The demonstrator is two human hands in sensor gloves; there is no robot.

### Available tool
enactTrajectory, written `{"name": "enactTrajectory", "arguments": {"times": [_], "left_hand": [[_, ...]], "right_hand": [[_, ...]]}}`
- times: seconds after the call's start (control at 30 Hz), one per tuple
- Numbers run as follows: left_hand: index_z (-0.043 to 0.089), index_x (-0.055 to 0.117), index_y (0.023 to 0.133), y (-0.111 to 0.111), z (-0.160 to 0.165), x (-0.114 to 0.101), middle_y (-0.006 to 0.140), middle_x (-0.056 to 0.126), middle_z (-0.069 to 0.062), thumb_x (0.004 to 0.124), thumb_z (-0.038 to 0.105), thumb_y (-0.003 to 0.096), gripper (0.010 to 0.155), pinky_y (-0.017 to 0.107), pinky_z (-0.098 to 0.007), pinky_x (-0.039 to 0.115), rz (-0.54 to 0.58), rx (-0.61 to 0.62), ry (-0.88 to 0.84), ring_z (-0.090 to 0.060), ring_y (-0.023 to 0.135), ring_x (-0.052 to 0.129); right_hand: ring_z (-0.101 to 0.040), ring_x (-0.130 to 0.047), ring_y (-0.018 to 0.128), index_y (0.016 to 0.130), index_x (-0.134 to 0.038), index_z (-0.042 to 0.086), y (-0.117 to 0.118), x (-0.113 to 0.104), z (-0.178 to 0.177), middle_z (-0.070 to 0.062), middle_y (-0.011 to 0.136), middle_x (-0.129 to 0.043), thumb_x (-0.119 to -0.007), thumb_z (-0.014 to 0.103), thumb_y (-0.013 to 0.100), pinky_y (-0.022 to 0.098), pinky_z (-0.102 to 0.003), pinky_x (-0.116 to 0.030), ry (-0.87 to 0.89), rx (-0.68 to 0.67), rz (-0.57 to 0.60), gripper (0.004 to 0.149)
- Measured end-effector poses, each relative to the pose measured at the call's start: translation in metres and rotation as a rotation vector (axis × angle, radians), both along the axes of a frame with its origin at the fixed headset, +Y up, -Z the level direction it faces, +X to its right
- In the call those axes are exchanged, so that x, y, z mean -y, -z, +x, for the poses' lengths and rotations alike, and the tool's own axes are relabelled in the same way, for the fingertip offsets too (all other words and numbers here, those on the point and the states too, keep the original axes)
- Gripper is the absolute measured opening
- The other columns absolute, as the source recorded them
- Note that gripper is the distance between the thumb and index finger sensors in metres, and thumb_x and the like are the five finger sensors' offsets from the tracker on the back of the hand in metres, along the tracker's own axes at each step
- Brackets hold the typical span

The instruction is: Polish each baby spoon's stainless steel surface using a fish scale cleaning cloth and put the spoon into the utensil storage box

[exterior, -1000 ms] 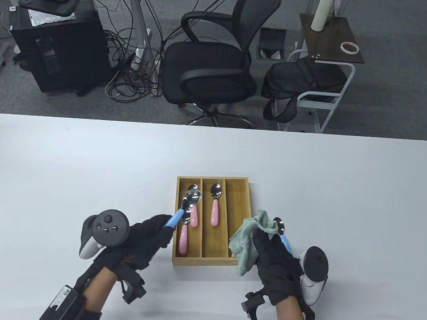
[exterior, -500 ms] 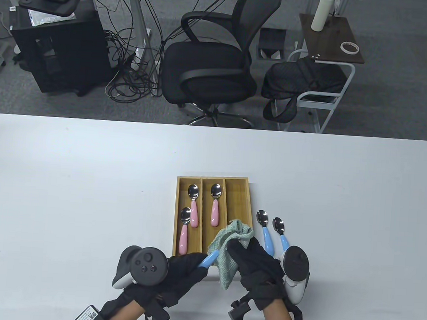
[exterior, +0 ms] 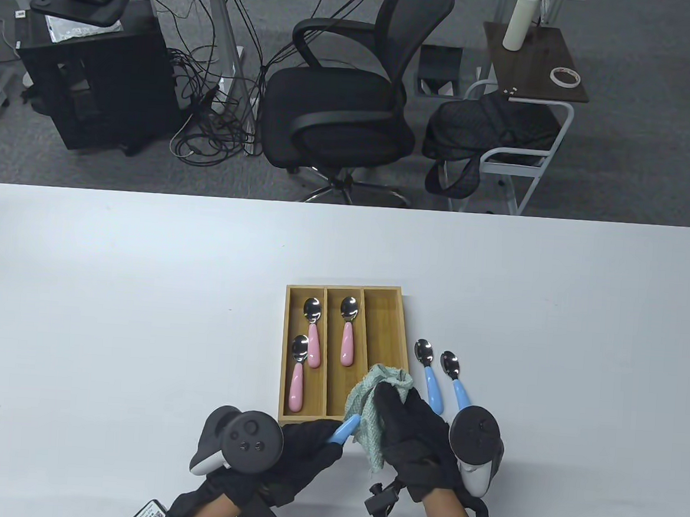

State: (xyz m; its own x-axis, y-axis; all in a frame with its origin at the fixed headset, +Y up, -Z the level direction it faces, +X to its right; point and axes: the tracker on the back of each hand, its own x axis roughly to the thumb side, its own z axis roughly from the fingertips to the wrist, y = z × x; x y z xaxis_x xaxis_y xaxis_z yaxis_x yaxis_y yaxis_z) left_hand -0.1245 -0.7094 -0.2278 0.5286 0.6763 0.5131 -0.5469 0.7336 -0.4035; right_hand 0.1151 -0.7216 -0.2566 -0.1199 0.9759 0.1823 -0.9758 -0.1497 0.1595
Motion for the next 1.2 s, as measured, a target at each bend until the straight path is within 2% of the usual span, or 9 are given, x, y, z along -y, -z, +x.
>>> {"name": "enactTrajectory", "arguments": {"times": [0.23,0.33,0.4,0.47,0.57,0.73,0.83,1.03,1.2], "left_hand": [[0.008,0.064,0.105,0.006,-0.005,0.004,0.083,0.087,-0.005,0.056,0.045,0.0636,0.056,0.057,-0.055,0.080,-0.032,-0.020,-0.008,-0.025,0.064,0.097],[0.007,0.064,0.105,0.009,-0.007,0.006,0.083,0.087,-0.006,0.056,0.044,0.0636,0.056,0.057,-0.055,0.080,-0.040,-0.035,-0.001,-0.025,0.063,0.097],[0.008,0.064,0.105,0.011,-0.010,0.006,0.083,0.087,-0.006,0.056,0.044,0.0637,0.056,0.057,-0.054,0.080,-0.050,-0.042,-0.010,-0.024,0.062,0.097],[0.008,0.064,0.106,0.011,-0.011,0.006,0.083,0.087,-0.006,0.056,0.044,0.0637,0.056,0.057,-0.054,0.080,-0.059,-0.042,-0.023,-0.024,0.062,0.097],[0.008,0.064,0.105,0.008,-0.007,0.005,0.084,0.087,-0.006,0.056,0.044,0.0636,0.056,0.057,-0.054,0.080,-0.039,-0.025,-0.016,-0.024,0.062,0.097],[0.009,0.064,0.105,-0.001,0.005,0.003,0.085,0.086,-0.006,0.056,0.045,0.0633,0.056,0.057,-0.054,0.080,0.080,-0.003,0.112,-0.024,0.062,0.097],[0.009,0.064,0.105,-0.002,0.006,0.001,0.085,0.087,-0.006,0.056,0.045,0.0633,0.056,0.057,-0.054,0.080,0.048,0.008,0.061,-0.023,0.061,0.097],[0.009,0.064,0.105,-0.002,0.006,0.001,0.084,0.087,-0.005,0.055,0.046,0.0634,0.056,0.056,-0.053,0.081,0.012,0.015,0.015,-0.023,0.061,0.098],[0.008,0.065,0.104,-0.001,0.003,0.001,0.083,0.088,-0.005,0.056,0.045,0.0634,0.056,0.056,-0.053,0.081,0.012,0.000,0.020,-0.022,0.060,0.098]], "right_hand": [[-0.032,-0.094,0.075,0.107,-0.045,0.000,0.005,0.005,-0.004,-0.021,0.099,-0.071,-0.061,0.035,0.067,0.056,-0.041,-0.089,0.130,-0.171,-0.099,0.055],[-0.047,-0.078,0.089,0.108,-0.022,-0.011,0.004,0.005,-0.007,-0.037,0.108,-0.047,-0.054,0.036,0.069,0.065,-0.055,-0.076,0.187,-0.316,-0.085,0.070],[-0.053,-0.071,0.093,0.106,-0.013,-0.014,0.003,0.004,-0.009,-0.041,0.109,-0.036,-0.053,0.034,0.069,0.068,-0.060,-0.070,0.224,-0.358,-0.090,0.072],[-0.049,-0.073,0.092,0.105,-0.016,-0.013,0.004,0.002,-0.010,-0.039,0.108,-0.040,-0.055,0.027,0.068,0.068,-0.058,-0.071,0.193,-0.328,-0.087,0.067],[-0.028,-0.095,0.077,0.107,-0.042,0.000,0.005,0.001,-0.008,-0.021,0.100,-0.070,-0.065,0.022,0.066,0.058,-0.041,-0.087,0.044,-0.125,-0.036,0.052],[-0.019,-0.102,0.062,0.100,-0.058,0.014,0.003,0.001,-0.005,-0.009,0.088,-0.083,-0.079,0.029,0.064,0.048,-0.035,-0.093,0.040,-0.045,-0.036,0.045],[-0.015,-0.102,0.057,0.096,-0.062,0.017,0.002,-0.002,-0.003,-0.003,0.082,-0.086,-0.081,0.040,0.060,0.045,-0.032,-0.093,0.031,-0.008,-0.013,0.047],[-0.013,-0.103,0.052,0.095,-0.065,0.011,-0.002,-0.003,-0.005,-0.004,0.075,-0.089,-0.059,0.045,0.067,0.043,-0.031,-0.094,-0.048,0.005,0.055,0.045],[-0.016,-0.104,0.059,0.098,-0.058,0.001,-0.002,-0.002,-0.009,-0.011,0.081,-0.087,-0.055,0.037,0.068,0.046,-0.032,-0.096,-0.029,-0.044,0.039,0.047]]}}
